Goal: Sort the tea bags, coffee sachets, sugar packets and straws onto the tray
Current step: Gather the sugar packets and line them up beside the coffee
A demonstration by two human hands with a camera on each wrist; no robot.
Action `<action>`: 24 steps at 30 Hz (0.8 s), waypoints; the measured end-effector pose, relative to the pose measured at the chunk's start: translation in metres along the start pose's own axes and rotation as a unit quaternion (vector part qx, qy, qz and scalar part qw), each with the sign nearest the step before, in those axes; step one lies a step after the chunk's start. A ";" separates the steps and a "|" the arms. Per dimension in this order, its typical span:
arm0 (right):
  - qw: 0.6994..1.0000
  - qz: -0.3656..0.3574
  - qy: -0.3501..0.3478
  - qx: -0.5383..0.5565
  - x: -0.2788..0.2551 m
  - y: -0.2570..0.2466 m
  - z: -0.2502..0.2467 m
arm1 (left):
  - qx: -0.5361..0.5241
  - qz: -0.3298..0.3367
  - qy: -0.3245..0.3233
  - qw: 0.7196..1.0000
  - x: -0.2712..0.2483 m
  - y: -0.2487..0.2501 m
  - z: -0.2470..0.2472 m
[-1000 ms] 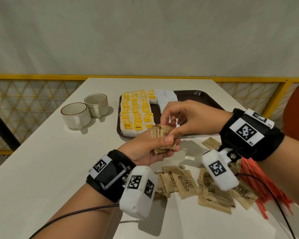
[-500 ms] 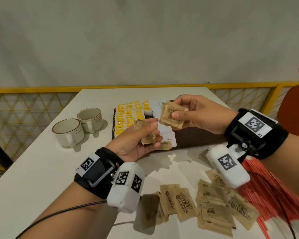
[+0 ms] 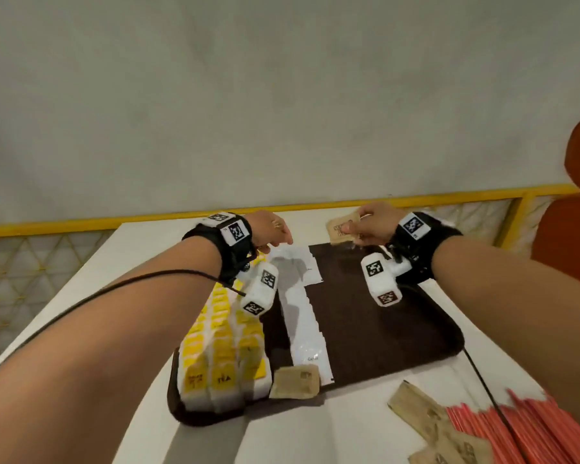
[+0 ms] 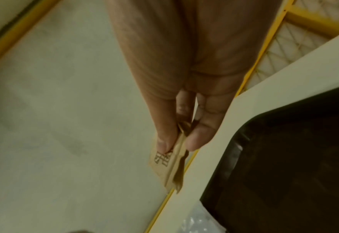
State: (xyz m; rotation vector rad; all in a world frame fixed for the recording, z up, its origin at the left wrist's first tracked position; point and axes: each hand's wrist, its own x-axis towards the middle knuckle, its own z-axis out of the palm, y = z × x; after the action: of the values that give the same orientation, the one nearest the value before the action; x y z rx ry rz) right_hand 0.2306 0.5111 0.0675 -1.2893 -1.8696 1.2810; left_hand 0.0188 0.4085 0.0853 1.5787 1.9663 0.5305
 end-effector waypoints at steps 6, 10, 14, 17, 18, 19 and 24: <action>0.999 0.015 -0.011 -0.039 0.053 0.035 0.019 | 0.130 0.045 0.011 0.990 0.066 0.012 0.009; 0.999 0.020 -0.028 -0.025 0.073 0.049 0.029 | 0.193 0.077 0.004 0.978 0.103 0.016 0.021; 0.999 0.028 -0.027 0.004 0.083 0.058 0.033 | 0.249 0.083 -0.004 0.965 0.127 0.015 0.033; 0.999 0.029 -0.020 0.012 0.087 0.063 0.033 | 0.272 0.077 -0.011 0.959 0.140 0.009 0.041; 0.999 0.030 -0.021 0.014 0.087 0.063 0.033 | 0.279 0.075 -0.010 0.957 0.144 0.008 0.043; 0.999 0.030 -0.024 0.014 0.088 0.063 0.033 | 0.286 0.073 -0.008 0.955 0.146 0.007 0.045; 0.998 0.040 -0.040 -0.026 0.088 0.060 0.033 | 0.304 0.059 0.002 0.951 0.154 0.004 0.049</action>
State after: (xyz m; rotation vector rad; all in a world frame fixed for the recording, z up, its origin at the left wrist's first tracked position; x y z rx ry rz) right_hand 0.1920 0.5838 -0.0085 -1.3706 -1.9370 1.3511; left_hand 0.0297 0.5577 0.0232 2.0633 2.1713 -0.0498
